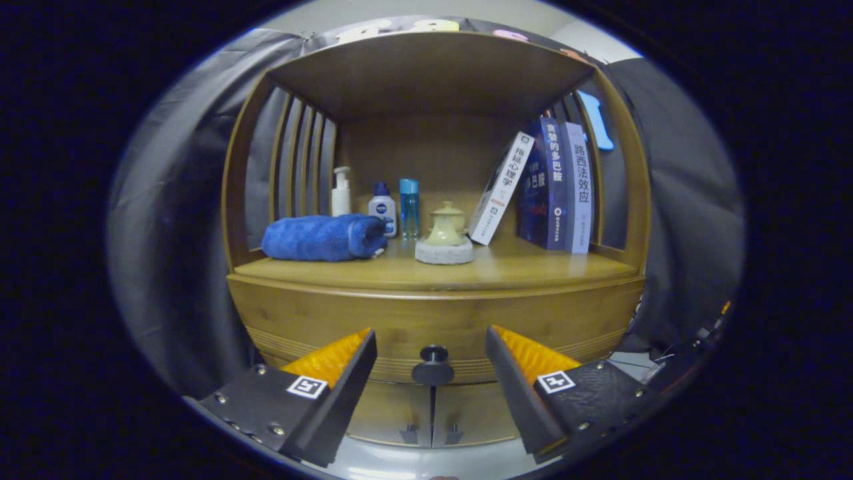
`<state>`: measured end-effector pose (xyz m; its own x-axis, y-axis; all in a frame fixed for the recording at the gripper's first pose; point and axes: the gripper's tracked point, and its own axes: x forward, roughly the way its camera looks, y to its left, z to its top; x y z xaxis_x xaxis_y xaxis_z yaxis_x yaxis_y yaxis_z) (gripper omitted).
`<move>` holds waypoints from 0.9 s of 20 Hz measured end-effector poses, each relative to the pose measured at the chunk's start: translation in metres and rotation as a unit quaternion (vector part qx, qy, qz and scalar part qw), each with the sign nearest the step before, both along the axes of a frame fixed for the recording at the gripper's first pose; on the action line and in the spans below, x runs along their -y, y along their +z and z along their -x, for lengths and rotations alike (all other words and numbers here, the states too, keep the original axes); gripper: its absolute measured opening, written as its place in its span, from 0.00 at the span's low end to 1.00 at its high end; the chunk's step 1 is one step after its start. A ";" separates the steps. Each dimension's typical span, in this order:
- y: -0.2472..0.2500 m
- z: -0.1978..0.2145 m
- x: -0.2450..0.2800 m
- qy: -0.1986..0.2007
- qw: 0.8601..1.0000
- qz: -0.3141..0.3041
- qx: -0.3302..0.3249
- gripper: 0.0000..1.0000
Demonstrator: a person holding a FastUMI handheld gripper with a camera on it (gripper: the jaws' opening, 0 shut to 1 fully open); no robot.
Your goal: Pull open the drawer, take out the items inside it, and place them on the countertop above the cabinet.
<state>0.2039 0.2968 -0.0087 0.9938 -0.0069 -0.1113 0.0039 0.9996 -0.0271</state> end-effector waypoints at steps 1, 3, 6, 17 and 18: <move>0.005 0.008 0.000 0.003 1.000 0.004 0.003 0.99; 0.019 0.023 -0.003 0.005 1.000 0.010 0.013 0.99; 0.047 0.051 -0.013 0.009 0.999 0.019 0.026 0.99; 0.150 0.151 -0.039 0.049 0.995 0.009 0.085 0.98; 0.155 0.157 -0.036 0.048 0.995 0.008 0.088 0.98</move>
<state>0.0469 0.3326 0.1459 0.9939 0.0894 0.0639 -0.0862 0.9950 -0.0513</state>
